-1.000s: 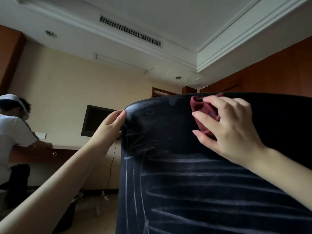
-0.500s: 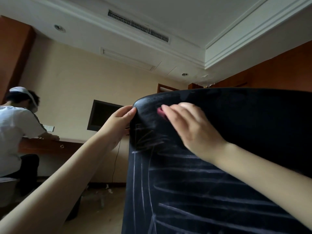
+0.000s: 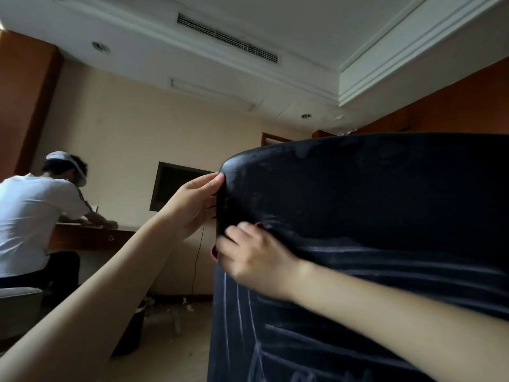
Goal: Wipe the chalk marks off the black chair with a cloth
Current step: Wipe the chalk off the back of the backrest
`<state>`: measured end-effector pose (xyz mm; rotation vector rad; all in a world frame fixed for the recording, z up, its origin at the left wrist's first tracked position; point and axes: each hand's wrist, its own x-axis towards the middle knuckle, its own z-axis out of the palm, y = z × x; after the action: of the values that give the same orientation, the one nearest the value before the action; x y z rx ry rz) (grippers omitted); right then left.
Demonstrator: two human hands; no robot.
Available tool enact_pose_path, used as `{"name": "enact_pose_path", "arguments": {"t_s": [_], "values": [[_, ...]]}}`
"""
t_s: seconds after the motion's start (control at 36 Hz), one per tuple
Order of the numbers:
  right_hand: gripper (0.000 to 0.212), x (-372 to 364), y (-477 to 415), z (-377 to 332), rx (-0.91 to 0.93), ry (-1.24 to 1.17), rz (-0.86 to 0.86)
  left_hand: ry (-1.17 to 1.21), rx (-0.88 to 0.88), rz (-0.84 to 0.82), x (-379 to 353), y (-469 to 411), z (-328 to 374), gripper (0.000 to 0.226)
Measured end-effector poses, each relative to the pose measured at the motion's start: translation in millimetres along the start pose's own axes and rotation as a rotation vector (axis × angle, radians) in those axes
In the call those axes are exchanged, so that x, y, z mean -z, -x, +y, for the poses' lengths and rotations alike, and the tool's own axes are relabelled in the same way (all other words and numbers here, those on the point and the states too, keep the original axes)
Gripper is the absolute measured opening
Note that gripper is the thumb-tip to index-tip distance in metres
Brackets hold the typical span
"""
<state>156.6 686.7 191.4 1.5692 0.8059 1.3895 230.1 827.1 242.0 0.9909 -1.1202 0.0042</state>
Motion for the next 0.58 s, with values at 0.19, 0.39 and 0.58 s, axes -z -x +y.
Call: {"name": "enact_pose_path", "arguments": {"t_s": [0.19,0.39,0.58], "values": [[0.019,25.5,-46.3,85.9,-0.162,0.295,0.156,0.026,0.011,-0.023,4.1,-2.0,0.7,0.019],[0.019,-14.1,-21.0,8.9,-0.204,0.057,0.202,0.042,0.077,-0.040,12.2,-5.5,0.1,0.024],[0.023,-25.1,-3.8,-17.6,-0.040,0.008,0.045,-0.013,0.031,0.004,14.3,-9.1,-3.7,0.021]]}}
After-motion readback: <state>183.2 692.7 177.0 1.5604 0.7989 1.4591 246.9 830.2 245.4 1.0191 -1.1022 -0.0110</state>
